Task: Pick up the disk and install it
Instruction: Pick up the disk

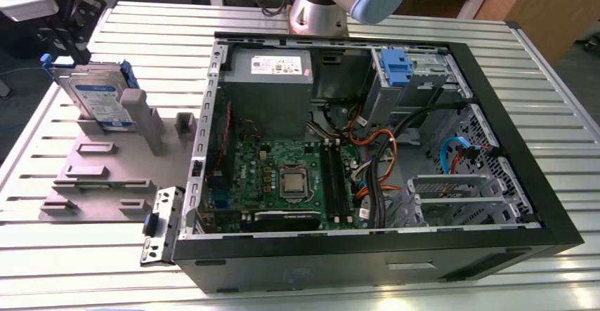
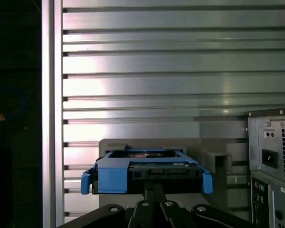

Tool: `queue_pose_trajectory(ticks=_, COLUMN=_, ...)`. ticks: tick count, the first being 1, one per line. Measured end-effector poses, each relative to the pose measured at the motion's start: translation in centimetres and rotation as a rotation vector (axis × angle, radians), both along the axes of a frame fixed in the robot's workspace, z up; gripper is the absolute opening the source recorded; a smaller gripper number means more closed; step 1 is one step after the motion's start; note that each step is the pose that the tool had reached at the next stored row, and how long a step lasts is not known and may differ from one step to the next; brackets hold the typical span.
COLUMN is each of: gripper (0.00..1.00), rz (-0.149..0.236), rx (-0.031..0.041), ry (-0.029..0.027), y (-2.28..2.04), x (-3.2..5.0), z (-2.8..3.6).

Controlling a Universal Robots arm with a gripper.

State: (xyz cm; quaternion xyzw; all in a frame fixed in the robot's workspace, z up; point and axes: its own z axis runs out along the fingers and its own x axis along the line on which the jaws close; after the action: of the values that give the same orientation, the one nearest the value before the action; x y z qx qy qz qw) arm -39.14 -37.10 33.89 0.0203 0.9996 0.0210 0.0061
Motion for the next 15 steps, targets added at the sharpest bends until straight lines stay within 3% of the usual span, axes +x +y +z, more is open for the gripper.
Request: queue_pose_trajectory(ticks=15, gripper=0.11, rz=0.007, rx=0.0, ry=-0.0001, y=0.0, x=0.0, z=0.01)
